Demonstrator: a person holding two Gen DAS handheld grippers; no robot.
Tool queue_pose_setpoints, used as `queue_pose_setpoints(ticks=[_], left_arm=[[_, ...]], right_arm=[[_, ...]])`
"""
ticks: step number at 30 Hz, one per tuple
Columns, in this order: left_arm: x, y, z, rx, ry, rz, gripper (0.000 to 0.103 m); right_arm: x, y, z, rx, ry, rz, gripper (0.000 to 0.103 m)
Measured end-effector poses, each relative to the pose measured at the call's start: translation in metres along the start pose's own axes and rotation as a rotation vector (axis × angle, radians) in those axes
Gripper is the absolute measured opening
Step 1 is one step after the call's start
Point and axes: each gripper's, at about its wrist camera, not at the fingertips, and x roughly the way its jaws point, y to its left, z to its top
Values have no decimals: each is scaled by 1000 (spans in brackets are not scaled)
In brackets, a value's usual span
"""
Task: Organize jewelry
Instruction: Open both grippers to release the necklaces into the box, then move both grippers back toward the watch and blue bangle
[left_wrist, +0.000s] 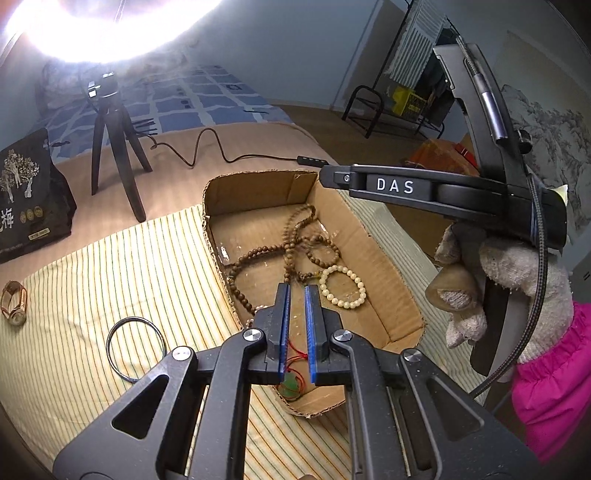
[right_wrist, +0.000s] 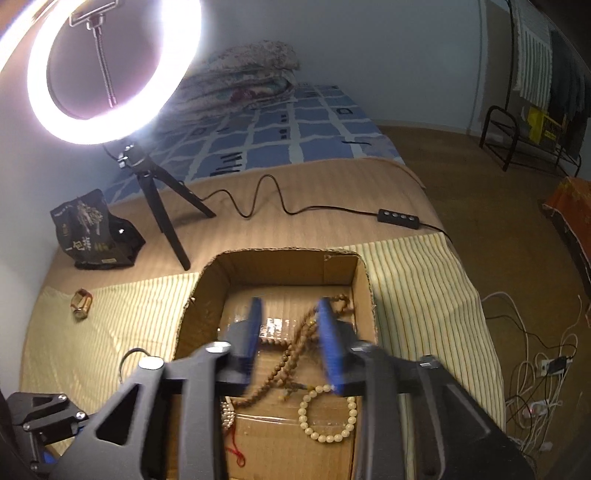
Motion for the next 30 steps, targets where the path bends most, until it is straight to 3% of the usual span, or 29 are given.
queue_pose_setpoints(ticks=[5,9,17,21,24,30], left_arm=[[-5,0,0,7,-11,12,6],[-12,1,-2,9,-30,23,36],[-27,6,-4,13,-54,48,36],[-34,11,-5,10,-60,61,37],[-41,16,-8,10,-72,72,49],[-60,31,-14,23,-89,110,51]], right_arm=[[-6,-2,1,10,-18,-15,47],[-11,-2,1,17,-30,-13,47],[-22,3,-2,12,-45,-15,49],[-30,8,-5,4,-59,-25,59],[-34,14,-8,-21,-60,-31,60],[-45,23,-12,-47,-77,-35,73]])
